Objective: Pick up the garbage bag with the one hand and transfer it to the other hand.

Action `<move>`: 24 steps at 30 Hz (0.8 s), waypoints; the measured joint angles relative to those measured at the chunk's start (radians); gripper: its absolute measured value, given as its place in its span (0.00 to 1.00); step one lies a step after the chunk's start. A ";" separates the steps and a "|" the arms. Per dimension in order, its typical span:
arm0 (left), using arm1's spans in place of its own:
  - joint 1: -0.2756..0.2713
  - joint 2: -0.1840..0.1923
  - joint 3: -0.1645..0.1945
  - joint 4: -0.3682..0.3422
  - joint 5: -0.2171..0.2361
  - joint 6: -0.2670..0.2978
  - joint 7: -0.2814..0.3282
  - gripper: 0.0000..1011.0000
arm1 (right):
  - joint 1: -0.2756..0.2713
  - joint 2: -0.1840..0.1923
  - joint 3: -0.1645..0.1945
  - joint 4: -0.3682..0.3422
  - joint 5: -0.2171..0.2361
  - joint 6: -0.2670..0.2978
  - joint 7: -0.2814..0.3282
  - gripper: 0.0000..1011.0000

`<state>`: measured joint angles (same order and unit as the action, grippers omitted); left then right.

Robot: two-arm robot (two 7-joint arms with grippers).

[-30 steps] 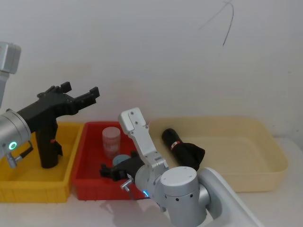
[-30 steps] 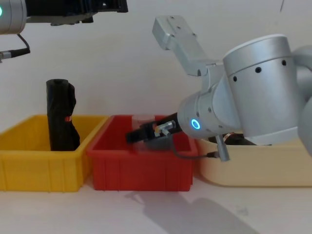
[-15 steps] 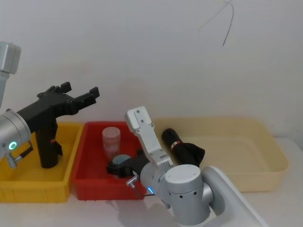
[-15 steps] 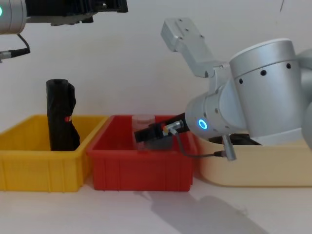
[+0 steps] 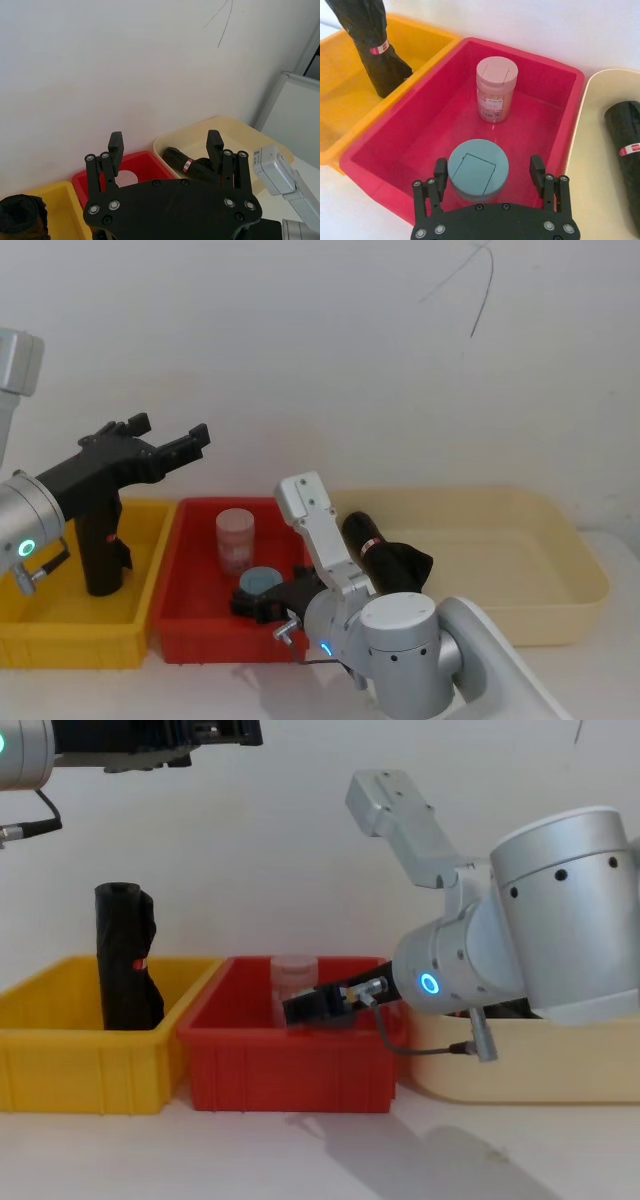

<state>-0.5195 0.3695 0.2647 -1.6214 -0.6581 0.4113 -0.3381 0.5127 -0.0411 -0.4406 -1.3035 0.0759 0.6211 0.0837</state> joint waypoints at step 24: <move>0.000 0.000 0.000 0.000 0.000 0.000 0.000 0.99 | -0.016 -0.050 0.063 0.004 0.035 -0.010 0.003 0.64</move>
<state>-0.5195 0.3696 0.2646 -1.6213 -0.6581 0.4113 -0.3381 0.4971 -0.0911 -0.3779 -1.2990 0.1109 0.6116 0.0871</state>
